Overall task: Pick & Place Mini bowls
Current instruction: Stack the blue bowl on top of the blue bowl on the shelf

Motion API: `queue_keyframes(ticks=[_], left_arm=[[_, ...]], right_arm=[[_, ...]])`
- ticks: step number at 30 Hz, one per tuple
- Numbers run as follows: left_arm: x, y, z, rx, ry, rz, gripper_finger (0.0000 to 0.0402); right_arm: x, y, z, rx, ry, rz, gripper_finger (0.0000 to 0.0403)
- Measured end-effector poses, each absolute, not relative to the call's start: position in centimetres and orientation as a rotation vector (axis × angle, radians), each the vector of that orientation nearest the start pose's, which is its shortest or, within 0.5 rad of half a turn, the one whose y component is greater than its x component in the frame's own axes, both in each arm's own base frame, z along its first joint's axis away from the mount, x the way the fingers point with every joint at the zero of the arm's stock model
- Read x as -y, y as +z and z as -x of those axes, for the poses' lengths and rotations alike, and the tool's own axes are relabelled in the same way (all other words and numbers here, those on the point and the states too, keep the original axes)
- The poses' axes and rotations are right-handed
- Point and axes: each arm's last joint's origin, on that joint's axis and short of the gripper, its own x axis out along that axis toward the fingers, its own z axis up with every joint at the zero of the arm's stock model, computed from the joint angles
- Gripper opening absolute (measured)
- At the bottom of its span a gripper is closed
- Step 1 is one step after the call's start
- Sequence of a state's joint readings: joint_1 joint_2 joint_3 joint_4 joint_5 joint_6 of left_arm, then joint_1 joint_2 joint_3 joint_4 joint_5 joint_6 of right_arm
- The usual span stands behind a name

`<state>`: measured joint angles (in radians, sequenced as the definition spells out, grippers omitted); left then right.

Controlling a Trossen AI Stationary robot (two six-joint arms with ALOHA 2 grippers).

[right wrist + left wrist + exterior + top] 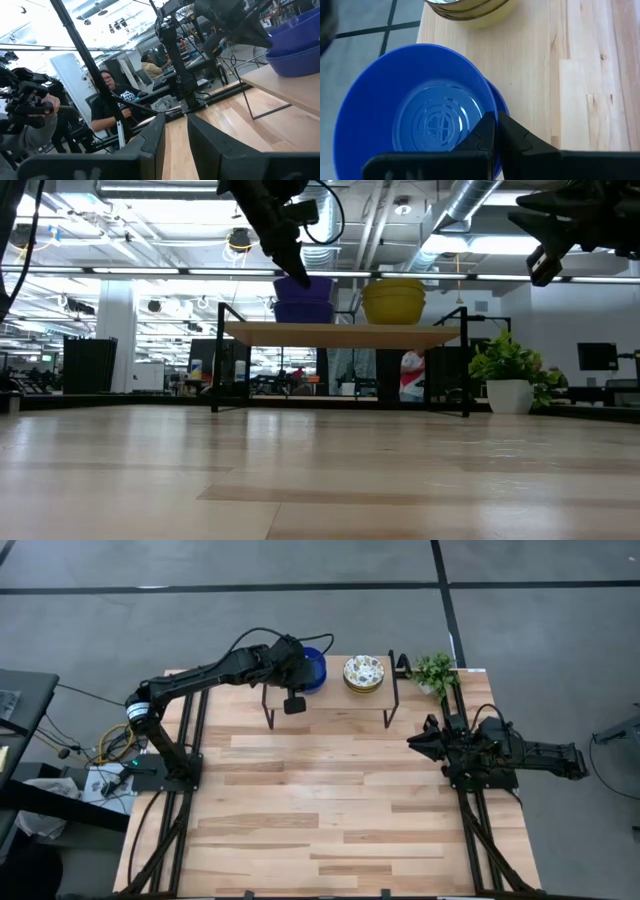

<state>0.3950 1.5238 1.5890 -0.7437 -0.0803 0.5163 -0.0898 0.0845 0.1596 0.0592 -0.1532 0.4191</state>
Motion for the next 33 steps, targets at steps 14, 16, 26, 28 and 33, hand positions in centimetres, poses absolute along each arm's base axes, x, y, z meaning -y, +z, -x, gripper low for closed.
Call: queue_keyframes(ticks=[14,16,26,28,33], left_arm=[[-12.56,38.24,-29.8,-0.764,0.241,-0.37,0.0006],[-12.56,38.23,-29.8,-0.765,0.241,-0.37,0.0006],[-12.54,38.18,-29.76,-0.772,0.238,-0.368,0.0006],[-12.54,38.17,-29.75,-0.772,0.238,-0.368,0.0006],[-12.53,38.15,-29.74,-0.775,0.237,-0.367,0.0006]], right_arm=[[0.39,21.69,-9.23,0.118,0.09,-0.402,0.0072],[0.39,21.69,-9.23,0.118,0.09,-0.402,0.0072],[0.39,21.69,-9.23,0.118,0.09,-0.402,0.0072],[0.39,21.69,-9.23,0.118,0.09,-0.402,0.0072],[0.39,21.69,-9.23,0.118,0.09,-0.402,0.0072]])
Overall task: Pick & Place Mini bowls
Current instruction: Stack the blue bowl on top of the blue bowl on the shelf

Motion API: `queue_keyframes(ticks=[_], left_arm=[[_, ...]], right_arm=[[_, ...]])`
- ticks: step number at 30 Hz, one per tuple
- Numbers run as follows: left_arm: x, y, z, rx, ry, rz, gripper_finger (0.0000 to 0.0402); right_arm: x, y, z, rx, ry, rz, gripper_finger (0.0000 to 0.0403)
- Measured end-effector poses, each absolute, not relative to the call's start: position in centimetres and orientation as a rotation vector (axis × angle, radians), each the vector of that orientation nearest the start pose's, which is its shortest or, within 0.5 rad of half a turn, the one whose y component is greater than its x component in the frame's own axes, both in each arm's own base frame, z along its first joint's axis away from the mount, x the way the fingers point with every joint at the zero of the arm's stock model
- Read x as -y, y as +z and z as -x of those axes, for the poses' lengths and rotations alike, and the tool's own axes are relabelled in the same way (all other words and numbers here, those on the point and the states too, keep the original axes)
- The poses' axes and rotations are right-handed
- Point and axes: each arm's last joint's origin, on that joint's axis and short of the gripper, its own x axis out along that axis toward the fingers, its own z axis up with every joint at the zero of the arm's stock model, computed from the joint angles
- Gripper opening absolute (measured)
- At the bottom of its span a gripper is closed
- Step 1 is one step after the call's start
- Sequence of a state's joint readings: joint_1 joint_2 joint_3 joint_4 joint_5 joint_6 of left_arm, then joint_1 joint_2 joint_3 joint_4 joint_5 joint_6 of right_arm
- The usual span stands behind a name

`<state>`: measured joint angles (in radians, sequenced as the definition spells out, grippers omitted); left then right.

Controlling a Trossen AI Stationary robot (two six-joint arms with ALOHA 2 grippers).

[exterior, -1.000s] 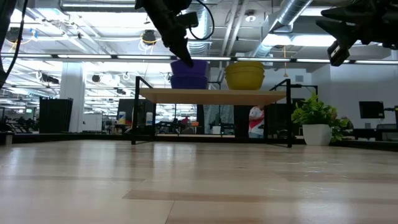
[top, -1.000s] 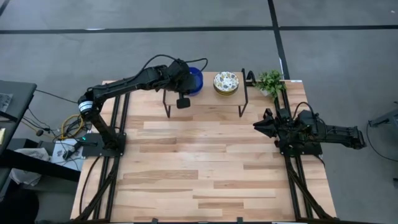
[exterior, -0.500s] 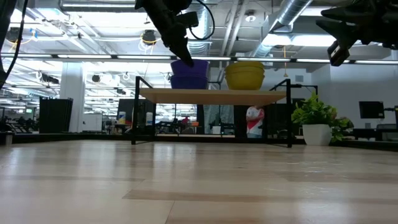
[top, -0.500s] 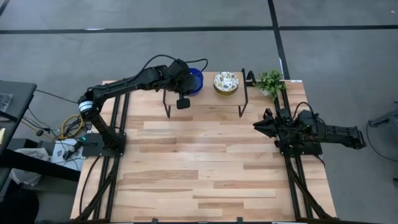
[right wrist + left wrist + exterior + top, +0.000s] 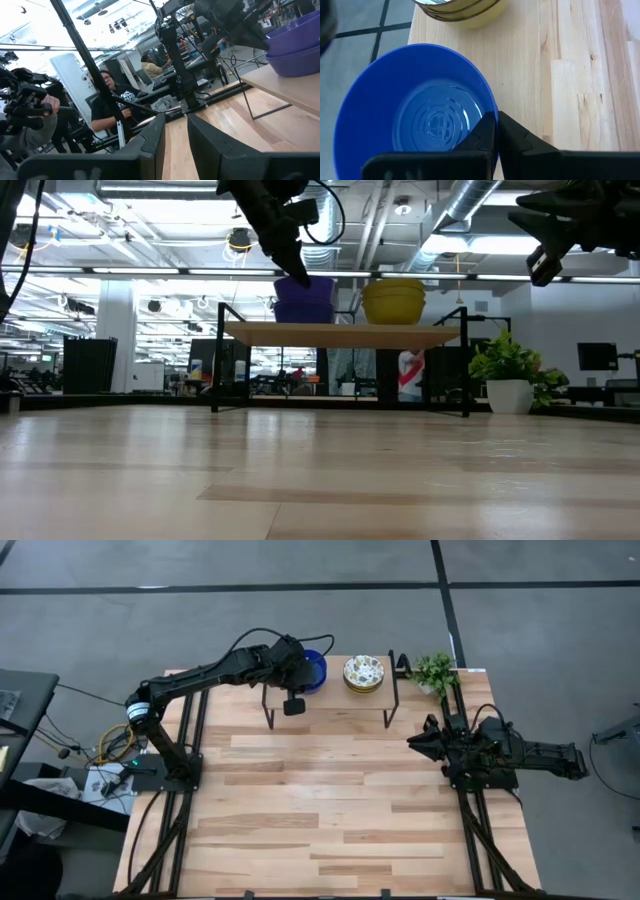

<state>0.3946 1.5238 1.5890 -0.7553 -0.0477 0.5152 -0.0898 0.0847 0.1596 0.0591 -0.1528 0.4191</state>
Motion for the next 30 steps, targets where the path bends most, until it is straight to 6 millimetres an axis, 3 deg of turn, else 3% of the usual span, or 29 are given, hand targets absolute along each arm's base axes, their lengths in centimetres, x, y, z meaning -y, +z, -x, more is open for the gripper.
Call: queue_keyframes(ticks=[15,30], left_arm=[[-12.54,38.16,-29.74,-0.774,0.238,-0.367,0.0033],[-11.72,38.64,-29.88,-0.774,0.284,-0.448,0.0135]], right_arm=[[0.39,21.69,-9.23,0.118,0.09,-0.402,0.0072],[0.39,21.69,-9.23,0.118,0.089,-0.402,0.0072]])
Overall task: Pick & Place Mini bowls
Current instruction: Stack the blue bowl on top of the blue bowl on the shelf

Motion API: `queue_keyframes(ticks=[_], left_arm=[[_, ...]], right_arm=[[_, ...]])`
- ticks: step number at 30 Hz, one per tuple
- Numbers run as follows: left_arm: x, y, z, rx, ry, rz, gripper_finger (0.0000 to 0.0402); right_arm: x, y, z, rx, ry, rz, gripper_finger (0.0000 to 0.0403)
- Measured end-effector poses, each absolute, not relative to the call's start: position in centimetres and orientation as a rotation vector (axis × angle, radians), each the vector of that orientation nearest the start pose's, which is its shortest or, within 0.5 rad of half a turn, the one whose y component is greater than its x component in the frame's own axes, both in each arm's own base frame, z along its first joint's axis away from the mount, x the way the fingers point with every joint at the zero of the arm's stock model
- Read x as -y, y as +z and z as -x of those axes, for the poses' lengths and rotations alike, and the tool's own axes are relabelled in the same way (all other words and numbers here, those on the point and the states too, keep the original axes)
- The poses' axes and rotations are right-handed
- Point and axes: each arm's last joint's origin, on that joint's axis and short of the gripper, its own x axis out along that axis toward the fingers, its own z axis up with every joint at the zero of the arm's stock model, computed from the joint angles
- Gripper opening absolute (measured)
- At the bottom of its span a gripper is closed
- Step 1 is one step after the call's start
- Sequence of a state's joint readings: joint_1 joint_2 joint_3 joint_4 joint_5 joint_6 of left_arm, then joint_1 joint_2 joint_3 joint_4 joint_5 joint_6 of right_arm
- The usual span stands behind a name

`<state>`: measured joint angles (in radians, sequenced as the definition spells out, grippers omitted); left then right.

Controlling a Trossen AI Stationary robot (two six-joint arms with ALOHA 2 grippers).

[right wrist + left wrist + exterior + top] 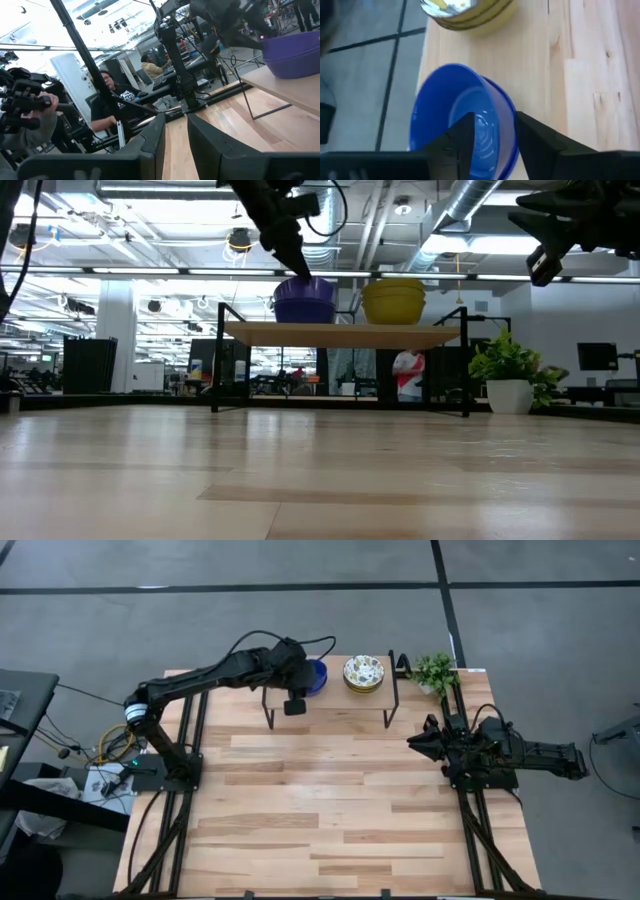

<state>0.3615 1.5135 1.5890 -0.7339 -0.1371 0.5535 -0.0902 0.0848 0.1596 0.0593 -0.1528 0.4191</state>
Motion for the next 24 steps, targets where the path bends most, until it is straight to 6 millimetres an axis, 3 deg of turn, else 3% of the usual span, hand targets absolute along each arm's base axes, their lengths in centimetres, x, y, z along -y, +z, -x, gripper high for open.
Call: queue_keyframes(ticks=[12,24], left_arm=[[-9.9,42.4,-27.4,-0.593,0.318,-0.476,0.0167],[-11.3,38.4,-31.3,-0.721,0.314,-0.441,0.015]], right_arm=[[0.4,21.7,-9.2,0.118,0.09,-0.402,0.0072],[0.4,21.7,-9.2,0.117,0.093,-0.402,0.0072]])
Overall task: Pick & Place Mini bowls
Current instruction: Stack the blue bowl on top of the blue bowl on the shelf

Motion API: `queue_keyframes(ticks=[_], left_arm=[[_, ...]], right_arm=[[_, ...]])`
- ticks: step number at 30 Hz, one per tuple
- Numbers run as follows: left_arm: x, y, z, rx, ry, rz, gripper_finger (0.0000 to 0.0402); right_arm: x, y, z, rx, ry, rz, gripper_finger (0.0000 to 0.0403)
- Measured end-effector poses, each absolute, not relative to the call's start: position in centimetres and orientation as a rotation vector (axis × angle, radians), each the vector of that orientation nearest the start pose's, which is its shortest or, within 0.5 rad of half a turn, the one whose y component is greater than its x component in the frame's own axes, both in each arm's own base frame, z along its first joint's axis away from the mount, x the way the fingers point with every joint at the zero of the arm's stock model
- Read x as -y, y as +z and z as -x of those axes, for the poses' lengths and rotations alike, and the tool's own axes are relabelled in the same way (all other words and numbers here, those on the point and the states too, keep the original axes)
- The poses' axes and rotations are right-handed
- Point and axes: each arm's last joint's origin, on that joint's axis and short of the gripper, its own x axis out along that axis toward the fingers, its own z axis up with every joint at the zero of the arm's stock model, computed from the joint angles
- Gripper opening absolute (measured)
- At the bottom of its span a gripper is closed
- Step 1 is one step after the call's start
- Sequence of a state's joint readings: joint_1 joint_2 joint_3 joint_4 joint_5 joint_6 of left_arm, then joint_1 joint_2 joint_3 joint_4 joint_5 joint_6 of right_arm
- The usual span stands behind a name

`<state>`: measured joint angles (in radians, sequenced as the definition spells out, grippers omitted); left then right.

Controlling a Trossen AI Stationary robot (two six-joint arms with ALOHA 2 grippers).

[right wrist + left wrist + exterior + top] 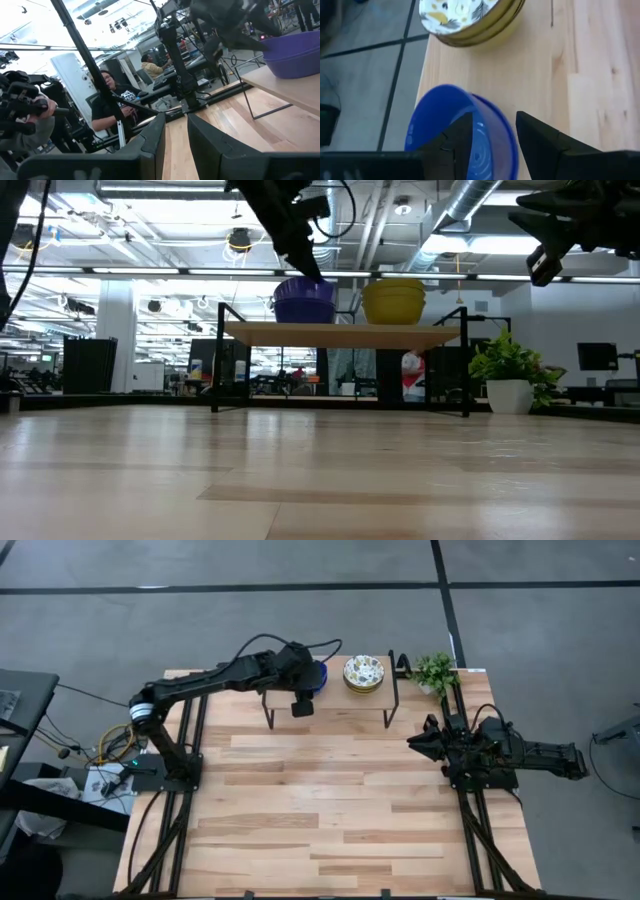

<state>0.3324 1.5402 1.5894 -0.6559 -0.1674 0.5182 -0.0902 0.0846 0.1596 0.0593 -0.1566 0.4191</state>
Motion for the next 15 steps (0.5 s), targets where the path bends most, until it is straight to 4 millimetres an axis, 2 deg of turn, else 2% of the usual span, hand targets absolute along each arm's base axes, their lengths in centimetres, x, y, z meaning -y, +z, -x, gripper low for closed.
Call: queue_keyframes(ticks=[4,10,15], left_arm=[[-11.3,38.3,-31.4,-0.723,0.319,-0.444,0.015],[-10.4,40.6,-29.8,-0.631,0.347,-0.461,0.015],[-10.7,41.1,-29.4,-0.623,0.404,-0.469,0.015]], right_arm=[[0.4,21.7,-9.2,0.117,0.094,-0.402,0.0072],[0.4,21.7,-9.2,0.117,0.093,-0.397,0.0072],[0.4,21.7,-9.2,0.117,0.093,-0.395,0.0072]])
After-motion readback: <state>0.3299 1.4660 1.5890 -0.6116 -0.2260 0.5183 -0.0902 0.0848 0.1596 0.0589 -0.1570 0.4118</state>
